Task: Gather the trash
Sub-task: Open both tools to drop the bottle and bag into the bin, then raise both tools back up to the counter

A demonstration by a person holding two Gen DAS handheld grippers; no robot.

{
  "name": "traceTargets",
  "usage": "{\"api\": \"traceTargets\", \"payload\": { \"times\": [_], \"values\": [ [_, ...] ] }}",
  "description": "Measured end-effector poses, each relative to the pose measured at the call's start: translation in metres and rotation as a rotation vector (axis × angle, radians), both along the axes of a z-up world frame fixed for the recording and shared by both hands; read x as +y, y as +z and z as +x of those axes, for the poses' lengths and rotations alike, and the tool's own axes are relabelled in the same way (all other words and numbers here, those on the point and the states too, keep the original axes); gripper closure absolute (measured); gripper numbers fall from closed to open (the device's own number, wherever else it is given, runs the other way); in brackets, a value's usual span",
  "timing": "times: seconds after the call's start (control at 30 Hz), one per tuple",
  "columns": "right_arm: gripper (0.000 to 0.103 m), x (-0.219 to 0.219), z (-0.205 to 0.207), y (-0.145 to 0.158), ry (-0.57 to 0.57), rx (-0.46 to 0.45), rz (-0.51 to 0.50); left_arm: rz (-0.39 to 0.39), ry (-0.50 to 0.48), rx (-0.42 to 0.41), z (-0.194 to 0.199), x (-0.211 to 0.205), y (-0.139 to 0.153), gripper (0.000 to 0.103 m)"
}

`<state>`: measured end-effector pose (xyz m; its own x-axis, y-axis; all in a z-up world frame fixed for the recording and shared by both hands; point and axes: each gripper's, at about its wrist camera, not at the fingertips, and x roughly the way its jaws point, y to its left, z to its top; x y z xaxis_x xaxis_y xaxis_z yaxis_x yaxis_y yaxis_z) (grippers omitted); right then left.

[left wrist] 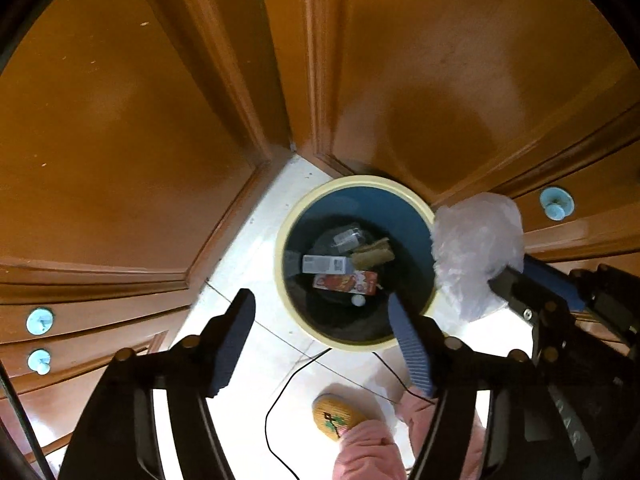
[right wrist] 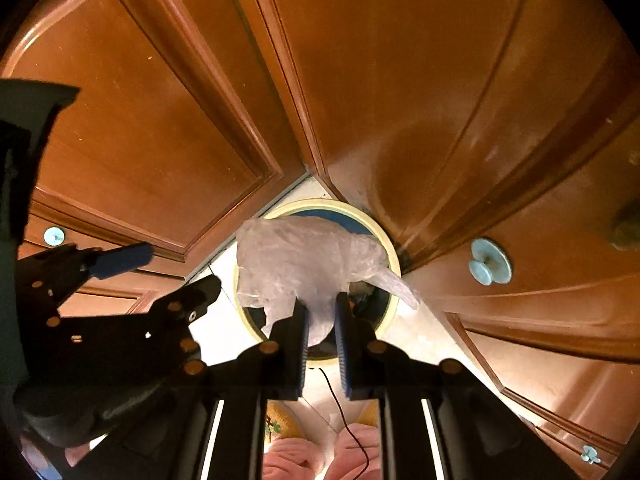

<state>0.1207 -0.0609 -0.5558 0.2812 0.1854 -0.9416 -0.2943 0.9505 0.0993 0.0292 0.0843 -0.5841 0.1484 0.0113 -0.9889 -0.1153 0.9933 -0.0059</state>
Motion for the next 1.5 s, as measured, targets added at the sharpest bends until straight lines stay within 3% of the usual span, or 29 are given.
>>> {"api": "traceTargets", "payload": {
  "times": [0.37,0.53,0.8,1.07,1.5],
  "values": [
    [0.087,0.005,-0.010,0.006,0.031,-0.023,0.007,0.038,0.115,-0.017,-0.013,0.043,0.012,0.034],
    [0.053,0.008,-0.017,0.014,0.025,-0.060,0.002,0.037,0.162,-0.037,-0.016,0.055,0.019,0.030],
    [0.052,0.009,-0.030,0.020,0.032,-0.059,-0.005,0.030,0.202,-0.066,-0.025,0.059,0.034,0.030],
    [0.052,0.001,-0.046,0.051,0.018,-0.066,0.009,0.014,0.207,-0.090,-0.027,0.055,0.054,0.029],
    [0.052,-0.019,-0.075,0.154,0.007,-0.130,0.042,0.002,0.199,-0.175,-0.038,0.042,0.161,0.029]
  ]
}}
